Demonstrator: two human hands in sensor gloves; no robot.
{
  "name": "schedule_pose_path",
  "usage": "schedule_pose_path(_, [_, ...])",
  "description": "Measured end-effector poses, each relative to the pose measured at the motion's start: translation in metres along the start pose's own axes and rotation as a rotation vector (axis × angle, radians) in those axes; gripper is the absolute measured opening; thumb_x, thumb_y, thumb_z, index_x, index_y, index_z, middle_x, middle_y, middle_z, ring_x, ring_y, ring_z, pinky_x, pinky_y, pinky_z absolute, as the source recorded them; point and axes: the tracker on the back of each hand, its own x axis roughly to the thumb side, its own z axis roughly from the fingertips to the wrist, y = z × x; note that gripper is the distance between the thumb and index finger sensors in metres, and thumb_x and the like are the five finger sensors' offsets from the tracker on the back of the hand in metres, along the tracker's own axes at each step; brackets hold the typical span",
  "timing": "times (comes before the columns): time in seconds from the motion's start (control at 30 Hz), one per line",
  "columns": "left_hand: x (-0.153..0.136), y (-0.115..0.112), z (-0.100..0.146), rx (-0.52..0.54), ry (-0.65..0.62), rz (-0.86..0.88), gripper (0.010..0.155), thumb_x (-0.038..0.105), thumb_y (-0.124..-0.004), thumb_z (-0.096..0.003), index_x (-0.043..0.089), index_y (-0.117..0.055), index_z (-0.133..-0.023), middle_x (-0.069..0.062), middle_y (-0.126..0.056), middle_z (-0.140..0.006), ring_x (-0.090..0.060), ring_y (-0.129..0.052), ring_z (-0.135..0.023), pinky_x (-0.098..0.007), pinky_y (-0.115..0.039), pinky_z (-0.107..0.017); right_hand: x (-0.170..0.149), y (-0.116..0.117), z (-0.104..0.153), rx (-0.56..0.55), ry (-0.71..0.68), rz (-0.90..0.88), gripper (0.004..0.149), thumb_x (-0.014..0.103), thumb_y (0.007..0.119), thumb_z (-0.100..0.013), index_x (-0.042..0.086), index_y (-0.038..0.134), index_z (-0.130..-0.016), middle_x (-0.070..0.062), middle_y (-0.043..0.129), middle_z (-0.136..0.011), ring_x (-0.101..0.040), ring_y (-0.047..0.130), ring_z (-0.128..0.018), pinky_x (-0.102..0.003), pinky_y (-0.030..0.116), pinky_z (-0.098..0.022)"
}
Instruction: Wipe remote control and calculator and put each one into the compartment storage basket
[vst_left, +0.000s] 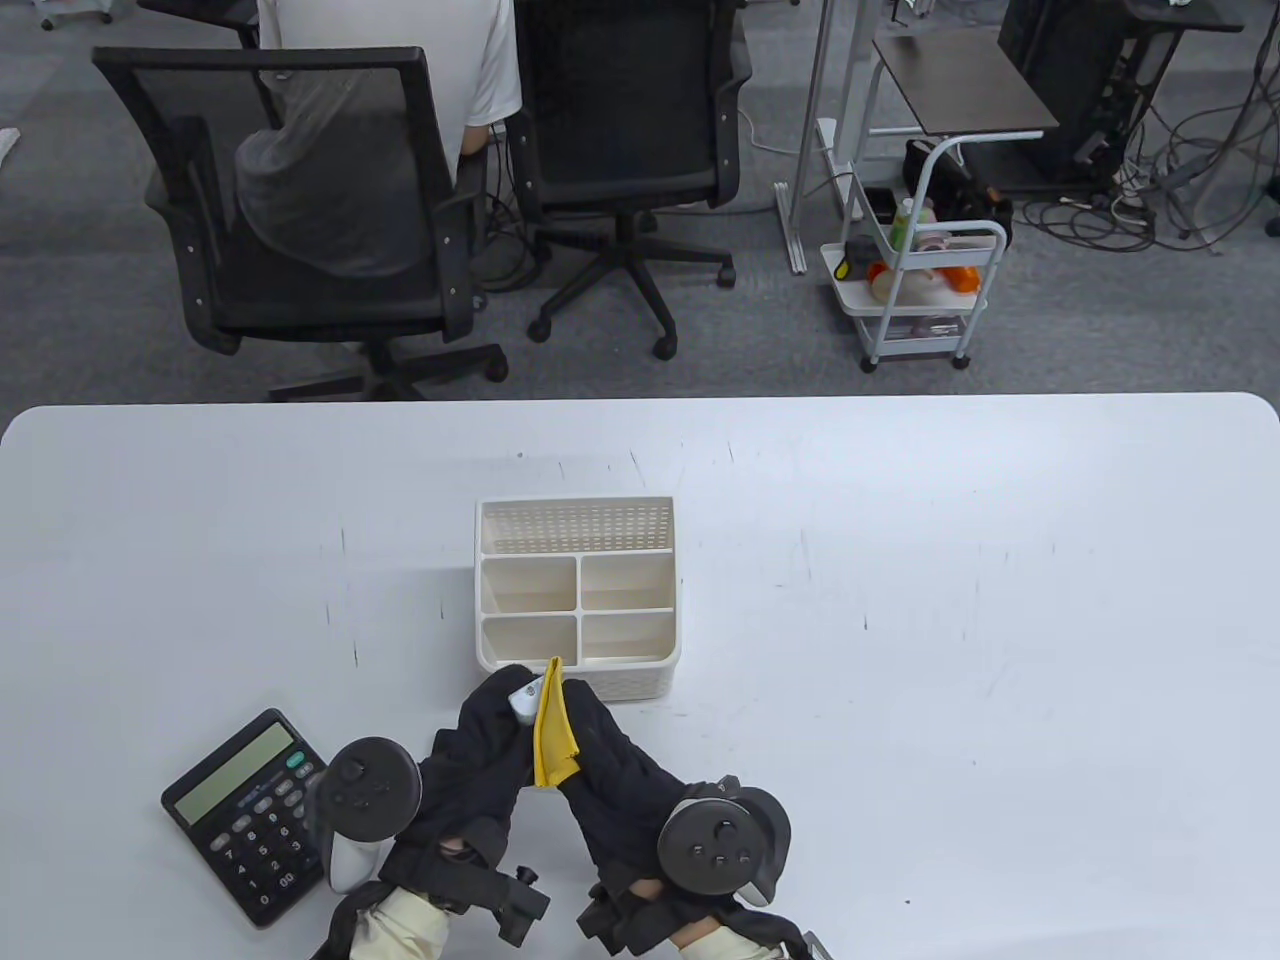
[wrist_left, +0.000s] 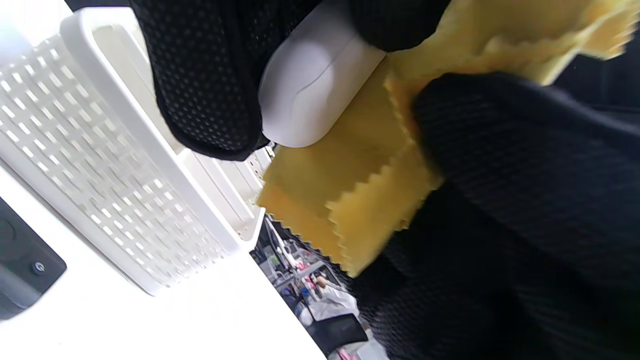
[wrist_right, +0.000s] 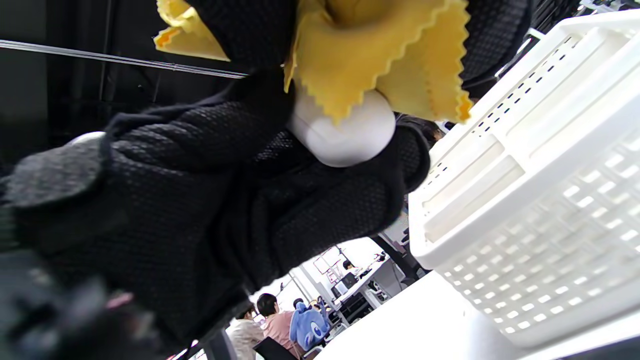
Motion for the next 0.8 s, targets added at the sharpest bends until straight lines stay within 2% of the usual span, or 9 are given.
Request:
schedule_pose_path(0.07, [0.001,0.000,0.000,-0.016,-0.003,-0.010,0.060,0.032,-0.072,-0.0544,0.021,-0.045,-0.107,-0.008,-0.072,-0.105,-0.035,-0.101,-0.078,-0.036,-0.098,-0.049,0.000,0.001,0.000,-0.007,0.005,-0.030,0.056,0.018,0.071,-0.056,0.004,0.056,-0.107,-0.026,0.060,-0.108,-0.046,0.069,-0.092,-0.062,0.068,-0.059])
schedule_pose_path(0.2, [0.001,-0.003,-0.001,-0.084,-0.010,0.045,0.059,0.030,-0.075,-0.0538,0.021,-0.051,-0.107,-0.009,-0.076,-0.104,-0.036,-0.102,-0.078,-0.038,-0.098,-0.049,-0.005,-0.002,0.000,-0.042,0.046,-0.118,0.056,0.018,0.070,-0.056,0.007,0.055,-0.108,-0.024,0.055,-0.111,-0.046,0.064,-0.094,-0.063,0.066,-0.060])
schedule_pose_path(0.3, [0.005,-0.005,-0.001,-0.053,-0.037,0.031,0.059,0.030,-0.077,-0.0532,0.023,-0.053,-0.107,-0.008,-0.076,-0.103,-0.037,-0.102,-0.077,-0.038,-0.099,-0.049,-0.008,-0.005,-0.001,-0.051,0.082,-0.161,0.056,0.019,0.070,-0.057,0.006,0.054,-0.108,-0.025,0.056,-0.110,-0.046,0.065,-0.094,-0.063,0.066,-0.059])
schedule_pose_path(0.6, [-0.002,0.005,0.003,0.053,-0.025,-0.039,0.059,0.031,-0.074,-0.0542,0.024,-0.050,-0.107,-0.008,-0.073,-0.105,-0.036,-0.100,-0.080,-0.038,-0.097,-0.051,-0.001,0.003,0.001,0.053,0.116,-0.098,0.056,0.019,0.070,-0.057,0.002,0.056,-0.108,-0.028,0.061,-0.107,-0.048,0.071,-0.089,-0.062,0.069,-0.058])
schedule_pose_path(0.8, [0.002,0.000,0.003,0.027,-0.067,-0.065,0.059,0.031,-0.075,-0.0540,0.025,-0.050,-0.107,-0.006,-0.074,-0.105,-0.036,-0.099,-0.081,-0.039,-0.096,-0.052,-0.002,0.000,0.002,-0.010,0.088,-0.134,0.056,0.019,0.069,-0.057,0.004,0.054,-0.109,-0.027,0.057,-0.109,-0.048,0.067,-0.092,-0.064,0.066,-0.059])
